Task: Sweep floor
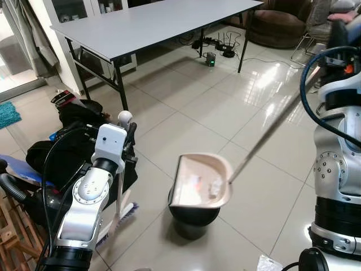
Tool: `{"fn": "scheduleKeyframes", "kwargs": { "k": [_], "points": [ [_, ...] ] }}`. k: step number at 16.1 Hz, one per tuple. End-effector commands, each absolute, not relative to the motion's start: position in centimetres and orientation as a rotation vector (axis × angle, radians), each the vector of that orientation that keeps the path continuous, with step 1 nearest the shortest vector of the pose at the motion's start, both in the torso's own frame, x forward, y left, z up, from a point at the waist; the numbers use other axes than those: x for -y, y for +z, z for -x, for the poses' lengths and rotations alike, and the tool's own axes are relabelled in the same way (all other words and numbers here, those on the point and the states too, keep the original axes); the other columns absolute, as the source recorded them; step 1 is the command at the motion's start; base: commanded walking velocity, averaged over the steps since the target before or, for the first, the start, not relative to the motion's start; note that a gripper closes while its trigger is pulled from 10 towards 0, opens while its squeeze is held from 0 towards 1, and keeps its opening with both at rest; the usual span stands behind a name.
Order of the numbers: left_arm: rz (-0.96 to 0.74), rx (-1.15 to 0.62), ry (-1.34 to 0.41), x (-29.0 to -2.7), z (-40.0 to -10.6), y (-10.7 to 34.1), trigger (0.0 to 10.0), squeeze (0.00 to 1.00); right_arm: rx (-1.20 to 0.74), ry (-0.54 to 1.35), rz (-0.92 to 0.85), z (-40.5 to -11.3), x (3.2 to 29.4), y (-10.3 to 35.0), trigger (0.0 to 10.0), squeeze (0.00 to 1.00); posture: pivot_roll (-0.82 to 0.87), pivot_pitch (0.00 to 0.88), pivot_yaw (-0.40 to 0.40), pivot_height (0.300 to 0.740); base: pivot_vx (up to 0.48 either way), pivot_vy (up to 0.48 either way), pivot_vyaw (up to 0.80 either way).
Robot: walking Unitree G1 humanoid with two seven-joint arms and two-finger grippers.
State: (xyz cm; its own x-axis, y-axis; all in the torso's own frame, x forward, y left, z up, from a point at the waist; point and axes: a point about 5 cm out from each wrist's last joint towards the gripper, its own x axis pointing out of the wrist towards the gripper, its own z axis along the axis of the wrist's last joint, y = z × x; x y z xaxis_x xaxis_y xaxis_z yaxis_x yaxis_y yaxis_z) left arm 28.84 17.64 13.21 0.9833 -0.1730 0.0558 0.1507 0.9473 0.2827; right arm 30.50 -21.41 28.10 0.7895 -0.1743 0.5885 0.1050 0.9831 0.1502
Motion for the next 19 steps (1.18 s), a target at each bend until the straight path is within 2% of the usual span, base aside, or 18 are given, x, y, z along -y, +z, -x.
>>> {"fn": "scheduleKeyframes", "kwargs": {
  "k": [1,5,11,13,19],
  "points": [
    [-0.304,0.127,-0.175,-17.6,-28.8,14.2,10.0,0.0,0.685,-0.2,-0.078,-30.5,22.2,28.6,10.0,0.0,0.05,0.009,0.021,0.74,0.0,0.0,0.0],
    [-0.305,0.126,-0.178,-17.7,-28.8,14.3,10.0,0.0,0.709,-0.17,0.006,-31.2,21.3,28.5,10.0,0.0,0.05,0.012,0.025,0.74,0.0,0.0,0.0],
    [-0.308,0.132,-0.179,-17.7,-28.8,14.4,10.0,0.0,0.747,-0.062,0.064,-32.6,17.6,27.3,10.0,0.0,0.07,0.014,0.024,0.74,0.0,0.0,0.0],
    [-0.311,0.132,-0.18,-17.7,-28.7,14.3,10.0,0.0,0.753,0.03,0.107,-33.0,15.3,26.7,10.0,0.0,0.07,0.011,0.021,0.74,0.0,0.0,0.0],
    [-0.313,0.143,-0.177,-17.7,-28.7,14.5,10.0,0.0,0.782,0.188,0.162,-32.4,11.0,25.0,10.0,0.0,0.08,0.005,0.019,0.74,0.0,0.0,0.0]
  ]
}}
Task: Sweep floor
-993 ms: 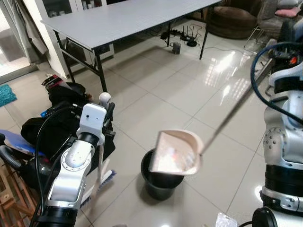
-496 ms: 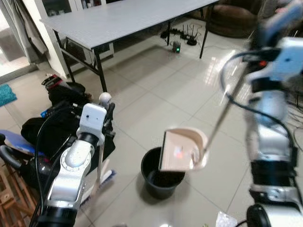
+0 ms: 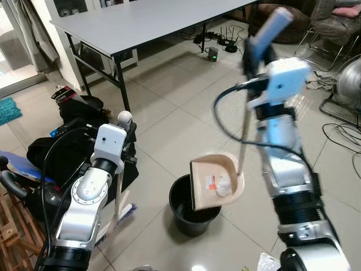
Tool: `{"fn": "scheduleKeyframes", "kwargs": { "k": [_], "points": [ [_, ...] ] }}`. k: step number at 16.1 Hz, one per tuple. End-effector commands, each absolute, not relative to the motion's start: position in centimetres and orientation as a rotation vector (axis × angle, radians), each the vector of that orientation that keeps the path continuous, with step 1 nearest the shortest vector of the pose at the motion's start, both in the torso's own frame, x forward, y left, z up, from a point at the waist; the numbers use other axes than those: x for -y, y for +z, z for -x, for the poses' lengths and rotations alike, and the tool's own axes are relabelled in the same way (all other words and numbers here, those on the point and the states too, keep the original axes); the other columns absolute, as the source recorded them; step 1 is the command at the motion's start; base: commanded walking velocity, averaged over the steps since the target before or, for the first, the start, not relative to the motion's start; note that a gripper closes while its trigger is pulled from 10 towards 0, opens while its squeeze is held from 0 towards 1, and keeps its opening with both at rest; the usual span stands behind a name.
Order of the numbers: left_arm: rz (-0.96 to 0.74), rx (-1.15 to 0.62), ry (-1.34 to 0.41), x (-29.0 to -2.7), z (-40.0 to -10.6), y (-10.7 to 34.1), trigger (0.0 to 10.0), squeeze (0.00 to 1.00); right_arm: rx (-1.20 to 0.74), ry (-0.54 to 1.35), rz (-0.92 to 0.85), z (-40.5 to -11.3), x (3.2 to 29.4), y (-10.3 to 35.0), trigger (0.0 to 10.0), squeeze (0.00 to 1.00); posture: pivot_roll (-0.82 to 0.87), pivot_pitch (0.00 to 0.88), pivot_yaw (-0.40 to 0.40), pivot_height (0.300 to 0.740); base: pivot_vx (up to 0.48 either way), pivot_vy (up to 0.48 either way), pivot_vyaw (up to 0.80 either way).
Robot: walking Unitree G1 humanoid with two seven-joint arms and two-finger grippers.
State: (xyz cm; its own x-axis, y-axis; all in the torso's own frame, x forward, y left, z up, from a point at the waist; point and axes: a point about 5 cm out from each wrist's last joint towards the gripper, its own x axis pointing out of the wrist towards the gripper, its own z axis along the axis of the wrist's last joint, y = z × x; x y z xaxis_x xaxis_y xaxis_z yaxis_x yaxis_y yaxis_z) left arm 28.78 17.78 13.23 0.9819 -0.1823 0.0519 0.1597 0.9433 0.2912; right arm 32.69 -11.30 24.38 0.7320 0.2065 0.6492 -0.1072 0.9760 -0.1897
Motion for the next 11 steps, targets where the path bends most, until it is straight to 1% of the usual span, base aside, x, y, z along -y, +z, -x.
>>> {"fn": "scheduleKeyframes", "kwargs": {
  "k": [1,4,5,6,11],
  "points": [
    [-0.313,0.145,-0.177,-17.7,-28.7,14.5,10.0,0.0,0.784,0.201,0.162,-32.3,10.5,24.7,10.0,0.0,0.08,0.002,0.02,0.74,0.0,0.0,0.0],
    [-0.314,0.15,-0.179,-17.6,-28.7,14.6,10.0,0.0,0.792,0.263,0.192,-32.1,9.1,24.0,10.0,0.0,0.08,0.0,0.019,0.74,0.0,0.0,0.0],
    [-0.315,0.152,-0.178,-17.6,-28.7,14.7,10.0,0.0,0.798,0.341,0.232,-31.7,7.7,23.5,10.0,0.0,0.08,0.0,0.019,0.74,0.0,0.0,0.0],
    [-0.315,0.152,-0.178,-17.6,-28.7,14.7,10.0,0.0,0.803,0.382,0.251,-31.4,6.9,23.1,10.0,0.0,0.08,0.001,0.017,0.74,0.0,0.0,0.0],
    [-0.313,0.156,-0.171,-17.6,-28.7,14.7,10.0,0.0,0.834,0.545,0.316,-29.9,3.9,21.2,10.0,0.0,0.08,0.011,0.01,0.74,0.0,0.0,0.0]
  ]
}}
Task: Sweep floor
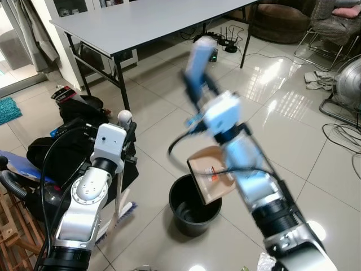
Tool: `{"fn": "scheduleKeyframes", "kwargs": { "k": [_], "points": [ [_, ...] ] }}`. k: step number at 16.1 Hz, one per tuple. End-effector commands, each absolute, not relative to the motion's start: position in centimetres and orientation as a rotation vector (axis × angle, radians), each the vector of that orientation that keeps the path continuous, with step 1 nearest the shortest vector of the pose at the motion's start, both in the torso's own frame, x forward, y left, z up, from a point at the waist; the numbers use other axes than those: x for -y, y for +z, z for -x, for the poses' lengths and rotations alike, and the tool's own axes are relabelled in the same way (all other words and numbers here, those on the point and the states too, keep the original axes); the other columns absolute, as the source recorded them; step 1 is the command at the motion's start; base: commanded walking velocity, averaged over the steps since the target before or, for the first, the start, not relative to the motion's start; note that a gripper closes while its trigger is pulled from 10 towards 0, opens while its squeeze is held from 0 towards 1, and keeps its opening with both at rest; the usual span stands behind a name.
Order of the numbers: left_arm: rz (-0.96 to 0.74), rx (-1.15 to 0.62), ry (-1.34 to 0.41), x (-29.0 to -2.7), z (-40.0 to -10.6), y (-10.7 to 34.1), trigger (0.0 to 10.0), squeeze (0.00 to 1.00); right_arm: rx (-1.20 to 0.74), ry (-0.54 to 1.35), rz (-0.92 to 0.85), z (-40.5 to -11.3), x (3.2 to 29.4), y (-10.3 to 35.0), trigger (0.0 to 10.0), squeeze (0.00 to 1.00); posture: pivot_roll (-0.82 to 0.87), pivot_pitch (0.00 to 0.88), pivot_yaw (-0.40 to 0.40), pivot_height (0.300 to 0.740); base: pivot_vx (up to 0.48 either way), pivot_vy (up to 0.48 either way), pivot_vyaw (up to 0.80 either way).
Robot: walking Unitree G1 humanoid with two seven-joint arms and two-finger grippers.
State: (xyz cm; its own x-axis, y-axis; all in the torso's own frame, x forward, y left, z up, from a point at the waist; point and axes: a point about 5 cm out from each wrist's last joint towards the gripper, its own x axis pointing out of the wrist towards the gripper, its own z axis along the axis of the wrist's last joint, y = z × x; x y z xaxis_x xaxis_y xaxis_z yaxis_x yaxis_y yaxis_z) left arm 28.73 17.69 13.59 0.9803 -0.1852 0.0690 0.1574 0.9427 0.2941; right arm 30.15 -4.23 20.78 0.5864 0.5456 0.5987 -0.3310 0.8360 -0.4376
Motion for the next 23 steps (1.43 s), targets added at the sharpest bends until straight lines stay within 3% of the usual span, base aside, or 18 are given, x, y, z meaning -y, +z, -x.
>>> {"fn": "scheduleKeyframes", "kwargs": {
  "k": [1,13,23],
  "points": [
    [-0.312,0.156,-0.17,-17.6,-28.6,14.7,10.0,0.0,0.83,0.56,0.309,-29.8,3.5,20.9,10.0,0.0,0.08,0.012,0.01,0.74,0.0,0.0,0.0],
    [-0.312,0.156,-0.17,-17.6,-28.6,14.7,10.0,0.0,0.838,0.864,0.4,-27.0,-1.0,17.0,10.0,0.0,0.09,0.019,0.008,0.74,0.0,0.0,0.0],
    [-0.311,0.16,-0.168,-17.6,-28.7,14.8,10.0,0.0,0.835,0.863,0.354,-27.2,-1.4,17.0,10.0,0.0,0.09,0.014,0.008,0.74,0.0,0.0,0.0]
  ]
}}
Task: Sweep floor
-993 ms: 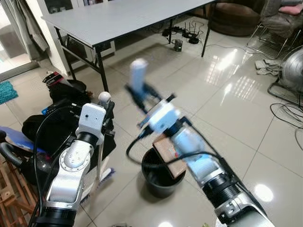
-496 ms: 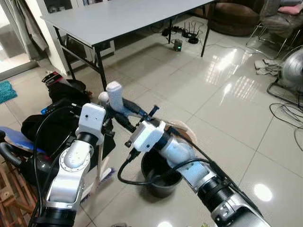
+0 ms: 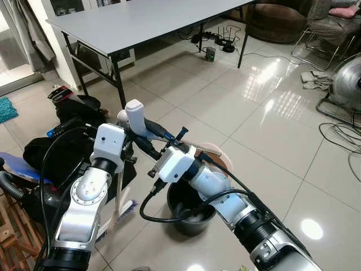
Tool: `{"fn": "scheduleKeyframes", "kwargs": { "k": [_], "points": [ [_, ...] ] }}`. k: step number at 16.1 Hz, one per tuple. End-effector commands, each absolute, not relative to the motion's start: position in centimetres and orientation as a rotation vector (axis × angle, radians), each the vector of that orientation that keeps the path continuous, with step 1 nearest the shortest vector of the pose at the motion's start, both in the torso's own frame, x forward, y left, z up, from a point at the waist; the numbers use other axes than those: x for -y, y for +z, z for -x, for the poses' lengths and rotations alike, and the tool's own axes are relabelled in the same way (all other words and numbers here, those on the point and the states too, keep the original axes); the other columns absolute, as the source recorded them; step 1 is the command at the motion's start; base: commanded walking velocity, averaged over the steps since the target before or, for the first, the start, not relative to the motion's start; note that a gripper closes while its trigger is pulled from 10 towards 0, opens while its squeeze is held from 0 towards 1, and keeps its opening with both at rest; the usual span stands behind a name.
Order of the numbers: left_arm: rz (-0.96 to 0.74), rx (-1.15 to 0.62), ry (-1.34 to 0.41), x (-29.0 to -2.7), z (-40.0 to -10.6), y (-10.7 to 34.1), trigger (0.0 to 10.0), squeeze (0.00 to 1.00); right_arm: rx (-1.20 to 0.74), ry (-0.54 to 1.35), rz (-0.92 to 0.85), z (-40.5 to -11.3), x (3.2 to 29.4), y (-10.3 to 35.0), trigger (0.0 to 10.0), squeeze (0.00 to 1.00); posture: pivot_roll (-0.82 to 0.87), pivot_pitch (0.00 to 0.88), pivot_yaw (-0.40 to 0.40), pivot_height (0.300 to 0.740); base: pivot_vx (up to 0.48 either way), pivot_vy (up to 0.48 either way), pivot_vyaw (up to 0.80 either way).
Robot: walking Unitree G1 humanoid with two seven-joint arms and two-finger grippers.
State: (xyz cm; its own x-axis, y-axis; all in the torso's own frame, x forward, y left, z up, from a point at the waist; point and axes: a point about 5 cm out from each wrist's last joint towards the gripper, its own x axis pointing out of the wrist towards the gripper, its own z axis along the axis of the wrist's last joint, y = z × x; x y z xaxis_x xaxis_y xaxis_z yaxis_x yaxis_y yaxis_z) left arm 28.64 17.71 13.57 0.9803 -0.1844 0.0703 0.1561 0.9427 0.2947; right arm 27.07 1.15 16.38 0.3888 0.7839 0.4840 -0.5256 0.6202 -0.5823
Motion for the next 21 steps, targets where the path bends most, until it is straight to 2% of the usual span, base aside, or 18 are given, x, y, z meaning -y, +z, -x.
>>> {"fn": "scheduleKeyframes", "kwargs": {
  "k": [1,4,6,7,8,9,10,14,16,17,19,21],
  "points": [
    [-0.311,0.16,-0.168,-17.6,-28.7,14.8,10.0,0.0,0.836,0.863,0.351,-27.2,-1.4,17.0,10.0,0.0,0.09,0.013,0.008,0.74,0.0,0.0,0.0],
    [-0.31,0.161,-0.168,-17.5,-28.8,14.8,10.0,0.0,0.833,0.855,0.337,-27.4,-1.3,17.1,10.0,0.0,0.09,0.011,0.008,0.74,0.0,0.0,0.0],
    [-0.306,0.161,-0.171,-17.5,-28.8,14.8,10.0,0.0,0.838,0.727,0.294,-28.7,0.3,19.0,10.0,0.0,0.09,0.006,0.002,0.74,0.0,0.0,0.0],
    [-0.292,0.145,-0.178,-17.5,-28.8,14.7,10.0,0.0,0.85,0.61,0.246,-29.8,2.3,21.3,10.0,0.0,0.08,0.001,-0.001,0.74,0.0,0.0,0.0],
    [-0.297,0.143,-0.184,-17.4,-28.8,14.7,10.0,0.0,0.852,0.576,0.23,-30.1,3.0,22.0,10.0,0.0,0.07,0.0,0.0,0.74,0.0,0.0,0.0],
    [-0.306,0.139,-0.215,-17.1,-28.7,14.6,10.0,0.0,0.877,0.453,0.197,-30.7,6.2,24.7,10.0,0.0,0.06,0.0,0.005,0.74,0.0,0.0,0.0],
    [-0.307,0.137,-0.227,-17.0,-28.6,14.6,10.0,0.0,0.887,0.412,0.196,-30.8,7.5,25.6,10.0,0.0,0.05,0.0,0.006,0.74,0.0,0.0,0.0],
    [-0.28,0.087,-0.299,-16.0,-28.4,13.6,10.0,0.0,0.859,0.118,0.304,-30.3,16.1,29.4,10.0,0.0,0.02,0.0,0.007,0.74,0.0,0.0,0.0],
    [-0.281,0.073,-0.321,-15.6,-28.3,13.4,10.0,0.0,0.767,0.042,0.304,-30.2,17.8,28.3,10.0,0.0,0.01,0.0,0.003,0.74,0.0,0.0,0.0],
    [-0.281,0.063,-0.338,-15.3,-28.1,13.0,10.0,0.0,0.628,-0.043,0.251,-30.0,19.4,25.9,10.0,0.0,0.01,0.0,0.003,0.74,0.0,0.0,0.0],
    [-0.289,0.051,-0.375,-14.9,-28.0,12.7,10.0,0.0,0.467,-0.183,0.274,-29.2,21.6,22.5,10.0,0.0,0.01,0.0,0.011,0.74,0.0,0.0,0.0],
    [-0.291,0.047,-0.391,-14.7,-27.9,12.7,10.0,0.0,0.421,-0.266,0.317,-28.5,22.8,21.4,10.0,0.0,0.0,0.0,0.015,0.74,0.0,0.0,0.0]
  ]
}}
